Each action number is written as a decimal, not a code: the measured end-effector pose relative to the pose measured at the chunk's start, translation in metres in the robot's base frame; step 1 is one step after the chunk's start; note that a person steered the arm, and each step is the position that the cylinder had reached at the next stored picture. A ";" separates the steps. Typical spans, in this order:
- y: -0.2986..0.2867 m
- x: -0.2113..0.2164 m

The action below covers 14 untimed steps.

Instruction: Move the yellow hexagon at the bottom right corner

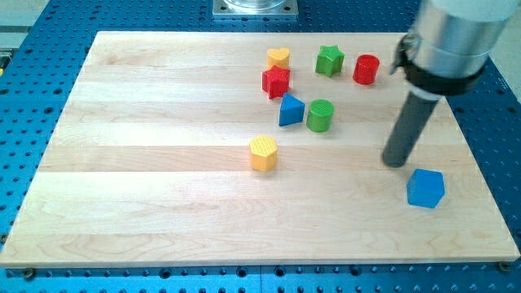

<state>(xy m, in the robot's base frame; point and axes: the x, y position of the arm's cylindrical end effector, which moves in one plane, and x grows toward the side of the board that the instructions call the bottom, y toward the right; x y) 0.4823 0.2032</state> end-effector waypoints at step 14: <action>-0.325 -0.237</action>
<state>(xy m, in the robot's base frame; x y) 0.2457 -0.1220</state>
